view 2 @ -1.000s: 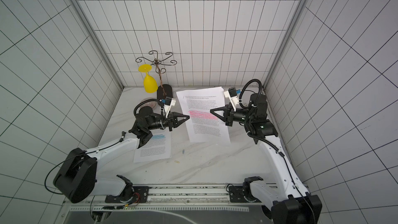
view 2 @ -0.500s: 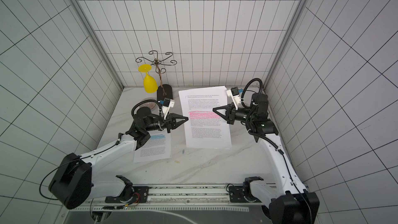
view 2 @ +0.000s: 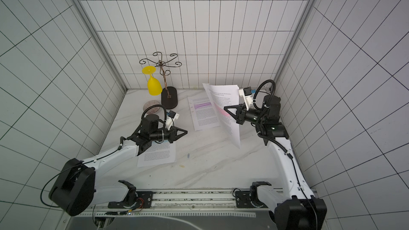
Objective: Unclip the paperclips from the documents
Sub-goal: Place the paper clip at the center of the board, then place the document at the center of the board.
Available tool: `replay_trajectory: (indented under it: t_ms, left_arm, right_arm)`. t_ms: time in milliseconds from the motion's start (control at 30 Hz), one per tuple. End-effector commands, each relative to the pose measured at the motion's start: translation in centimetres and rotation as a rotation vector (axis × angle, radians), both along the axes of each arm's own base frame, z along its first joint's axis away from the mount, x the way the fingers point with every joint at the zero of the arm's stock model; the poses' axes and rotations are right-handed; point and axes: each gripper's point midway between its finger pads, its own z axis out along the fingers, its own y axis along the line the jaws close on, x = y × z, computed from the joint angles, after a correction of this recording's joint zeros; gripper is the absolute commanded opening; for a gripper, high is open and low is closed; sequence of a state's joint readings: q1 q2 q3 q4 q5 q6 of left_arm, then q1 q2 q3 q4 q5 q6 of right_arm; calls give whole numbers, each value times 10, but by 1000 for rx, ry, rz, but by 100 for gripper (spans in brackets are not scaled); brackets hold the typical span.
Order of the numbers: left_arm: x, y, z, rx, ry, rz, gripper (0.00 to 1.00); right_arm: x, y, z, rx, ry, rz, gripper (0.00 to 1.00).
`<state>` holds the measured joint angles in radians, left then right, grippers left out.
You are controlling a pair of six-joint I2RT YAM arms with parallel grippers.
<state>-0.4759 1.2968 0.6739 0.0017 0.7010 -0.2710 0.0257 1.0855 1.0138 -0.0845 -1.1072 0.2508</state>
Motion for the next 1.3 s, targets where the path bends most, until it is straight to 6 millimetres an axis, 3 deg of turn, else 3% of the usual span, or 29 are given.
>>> replay_trajectory:
  t_ms: [0, 167, 500, 600, 700, 867, 1033, 1267]
  left_arm:
    - [-36, 15, -53, 243, 72, -24, 0]
    - [-72, 22, -92, 371, 147, -50, 1]
    - [-68, 21, -120, 450, 225, -23, 8]
    - [-69, 24, -129, 476, 255, -10, 17]
    - [-69, 30, -136, 513, 277, 13, 34]
    - [-61, 31, -130, 529, 247, 30, 50]
    - [-44, 25, -105, 522, 170, 48, 51]
    - [-16, 15, -72, 532, 81, 66, 51]
  right_arm:
    - [-1, -2, -16, -8, 16, -17, 0]
    - [0, -3, -24, -16, 37, -27, 0]
    - [0, -3, -33, -19, 59, -28, 0]
    - [0, -3, -35, -25, 64, -31, 0]
    - [1, -6, -41, -43, 80, -53, 0]
    - [10, -14, -52, -93, 128, -125, 0]
    - [25, -31, -81, -165, 325, -261, 0]
    - [25, -43, -133, -234, 544, -334, 0]
